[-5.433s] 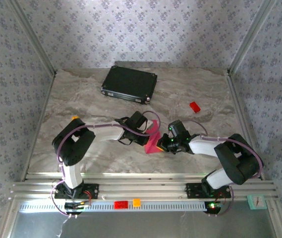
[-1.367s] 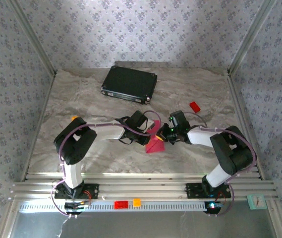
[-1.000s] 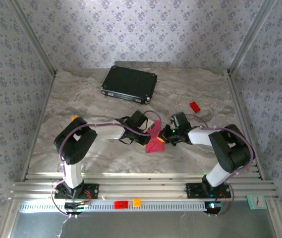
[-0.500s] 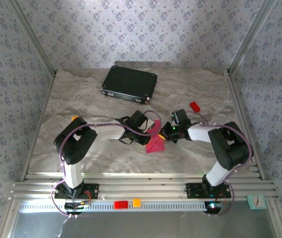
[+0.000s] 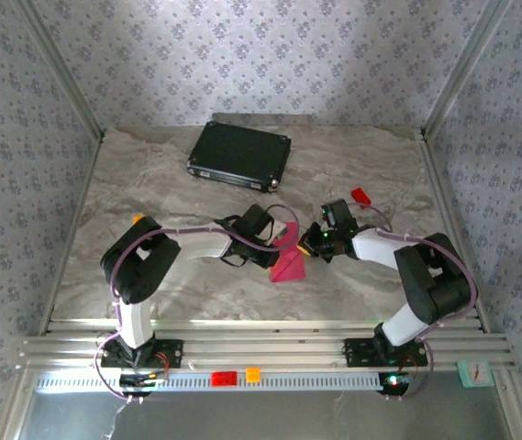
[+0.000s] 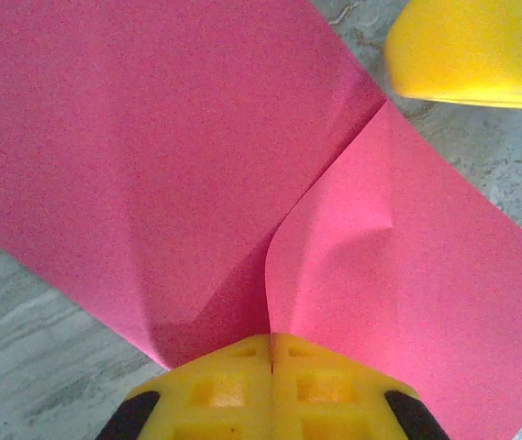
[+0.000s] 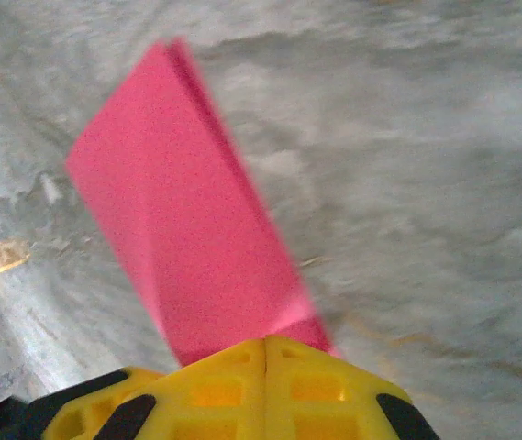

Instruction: Fold a paper plane with a square sheet of paper (pick it up from the middle)

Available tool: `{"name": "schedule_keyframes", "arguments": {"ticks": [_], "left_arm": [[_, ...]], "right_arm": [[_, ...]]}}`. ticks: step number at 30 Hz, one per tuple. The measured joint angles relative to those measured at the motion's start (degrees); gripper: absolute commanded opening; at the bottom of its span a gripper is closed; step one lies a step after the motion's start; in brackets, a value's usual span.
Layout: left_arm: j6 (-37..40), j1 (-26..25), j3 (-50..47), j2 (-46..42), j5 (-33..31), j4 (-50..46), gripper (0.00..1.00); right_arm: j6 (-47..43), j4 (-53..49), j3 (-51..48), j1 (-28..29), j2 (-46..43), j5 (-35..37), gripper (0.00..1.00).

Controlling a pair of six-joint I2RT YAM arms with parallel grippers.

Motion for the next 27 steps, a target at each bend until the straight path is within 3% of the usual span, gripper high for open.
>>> {"name": "schedule_keyframes", "arguments": {"ticks": [10,18,27], "left_arm": [[0.0,0.0,0.0,0.0,0.1,0.0,0.05],[0.0,0.0,0.0,0.2,0.3,0.4,0.06],[-0.9,0.0,0.7,0.2,0.3,-0.8,0.2]], "right_arm": [[2.4,1.6,0.1,5.6,1.5,0.1,0.0],[3.1,4.3,-2.8,5.7,3.1,-0.8,0.0],[3.2,5.5,-3.5,5.7,2.9,-0.9,0.0]]}}
